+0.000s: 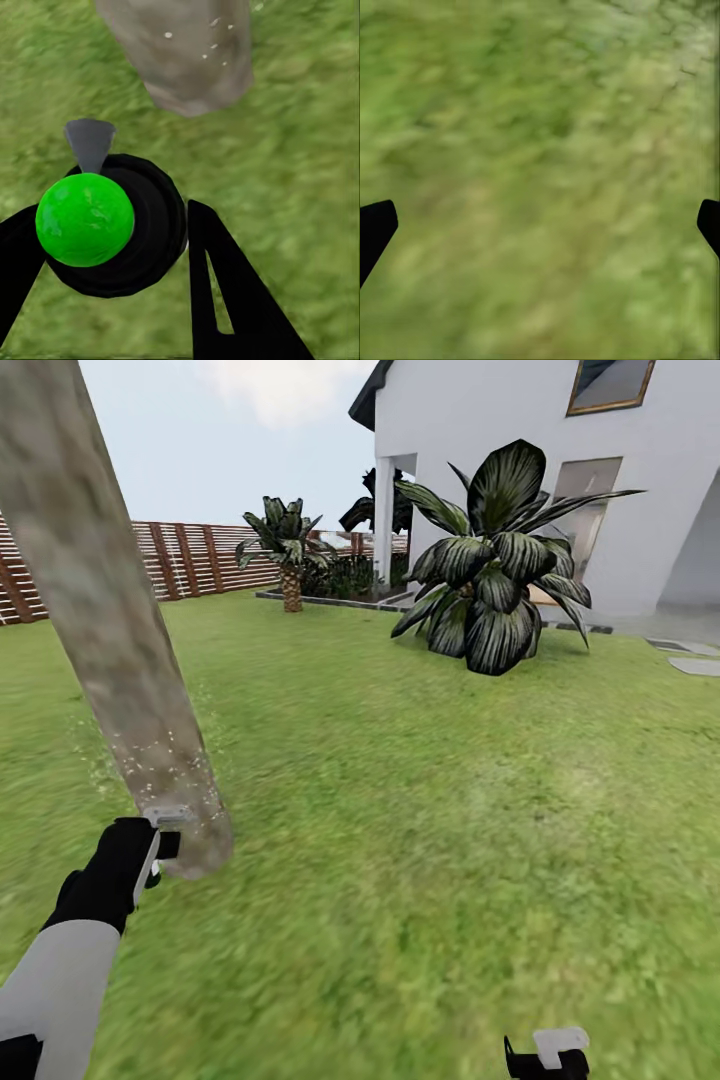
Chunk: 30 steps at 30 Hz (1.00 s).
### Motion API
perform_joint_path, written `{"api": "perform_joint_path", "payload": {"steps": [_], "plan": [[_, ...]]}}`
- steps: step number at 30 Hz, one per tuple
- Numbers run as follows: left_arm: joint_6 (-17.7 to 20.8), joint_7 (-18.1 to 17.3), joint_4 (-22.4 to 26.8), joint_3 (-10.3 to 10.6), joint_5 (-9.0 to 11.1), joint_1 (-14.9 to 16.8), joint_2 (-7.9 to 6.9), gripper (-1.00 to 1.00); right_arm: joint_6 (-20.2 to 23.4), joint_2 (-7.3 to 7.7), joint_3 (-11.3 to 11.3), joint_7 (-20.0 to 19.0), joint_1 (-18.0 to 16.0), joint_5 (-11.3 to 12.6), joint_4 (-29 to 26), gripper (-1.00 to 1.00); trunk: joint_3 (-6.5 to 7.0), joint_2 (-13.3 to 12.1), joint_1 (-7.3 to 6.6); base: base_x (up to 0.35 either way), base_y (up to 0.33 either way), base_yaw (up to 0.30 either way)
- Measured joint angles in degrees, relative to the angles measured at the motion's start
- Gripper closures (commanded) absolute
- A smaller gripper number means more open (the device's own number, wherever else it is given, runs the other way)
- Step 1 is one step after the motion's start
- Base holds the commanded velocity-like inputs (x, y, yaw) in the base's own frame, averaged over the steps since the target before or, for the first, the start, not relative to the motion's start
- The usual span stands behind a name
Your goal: In the garden, pick up the pesticide atomizer on the floor and spray pesticide onto both trees until each tree trunk is fully covered.
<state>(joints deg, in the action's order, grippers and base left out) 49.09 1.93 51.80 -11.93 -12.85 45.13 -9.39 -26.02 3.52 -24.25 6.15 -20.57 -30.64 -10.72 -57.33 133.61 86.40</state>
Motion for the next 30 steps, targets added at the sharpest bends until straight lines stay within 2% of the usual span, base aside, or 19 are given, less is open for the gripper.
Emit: {"api": "perform_joint_path", "payload": {"steps": [2, 5, 7, 9, 10, 12, 14, 15, 17, 24, 30], "plan": [[0.0, 0.0, -0.5, 0.0, 0.3, -0.6, -1.35, 1.0, 0.0, 0.0, 0.0, 0.0, 0.0, 0.0, 0.0, -1.0, 0.0, 0.0, 0.0, 0.217, -0.167, 0.0], [-0.3, 0.1, -1.7, -0.1, 0.7, -2.7, -1.9, 1.0, 0.0, 0.0, 0.0, 0.0, 0.0, 0.0, 0.0, -1.0, -0.01, 0.0, 0.0, 0.216, -0.149, 0.0], [-0.8, 0.0, -3.2, 0.0, 1.1, -3.2, -1.53, 1.0, 0.0, 0.0, 0.0, 0.0, 0.0, 0.0, 0.0, -1.0, 0.0, 0.0, 0.0, 0.215, -0.144, 0.0], [-3.0, 0.0, -4.9, 0.0, 1.7, -3.4, -0.81, 1.0, 0.0, 0.0, 0.0, 0.0, 0.0, 0.0, 0.0, -1.0, 0.0, 0.0, 0.0, 0.214, -0.143, 0.0], [-5.7, 0.0, -7.6, 0.0, 2.3, -3.5, -0.07, 1.0, 0.0, 0.0, 0.0, 0.0, 0.0, 0.0, 0.0, -1.0, -0.01, 0.0, 0.01, 0.207, -0.138, 0.0], [-7.4, 0.1, -9.0, -0.1, 1.8, -3.4, 0.12, 1.0, 0.0, 0.0, 0.0, 0.0, 0.0, 0.0, 0.0, -1.0, 0.0, 0.0, 0.0, 0.099, -0.066, 0.089], [-7.9, 0.1, -9.4, -0.7, 1.6, -3.5, -0.22, 1.0, 0.0, -0.11, 0.0, 0.0, 0.0, 0.0, 0.0, -1.0, 0.0, 0.0, 0.0, 0.017, -0.011, 0.241], [-8.2, 0.0, -9.5, -2.5, 1.5, -3.5, -0.34, 1.0, 0.0, -0.2, 0.0, 0.0, 0.0, 0.0, 0.0, -1.0, 0.0, 0.0, 0.0, 0.004, -0.002, 0.27], [-8.3, 0.0, -9.5, -3.4, 1.6, -3.5, -0.32, 1.0, 0.0, -0.23, 0.0, 0.0, 0.0, 0.0, 0.0, -1.0, 0.0, 0.0, 0.0, 0.001, -0.001, 0.276], [-8.3, 0.1, -9.5, -3.7, 1.6, -3.5, -0.21, 1.0, 0.0, -0.21, 0.0, 0.0, 0.0, 0.0, 0.0, -1.0, 0.0, 0.0, 0.0, 0.007, 0.009, 0.273], [-8.3, 0.3, -9.4, -3.3, 1.8, -3.5, 0.65, 1.0, 0.0, -0.18, 0.0, 0.0, 0.0, 0.0, 0.0, -1.0, 0.0, 0.0, 0.0, 0.154, 0.245, 0.055]]}}
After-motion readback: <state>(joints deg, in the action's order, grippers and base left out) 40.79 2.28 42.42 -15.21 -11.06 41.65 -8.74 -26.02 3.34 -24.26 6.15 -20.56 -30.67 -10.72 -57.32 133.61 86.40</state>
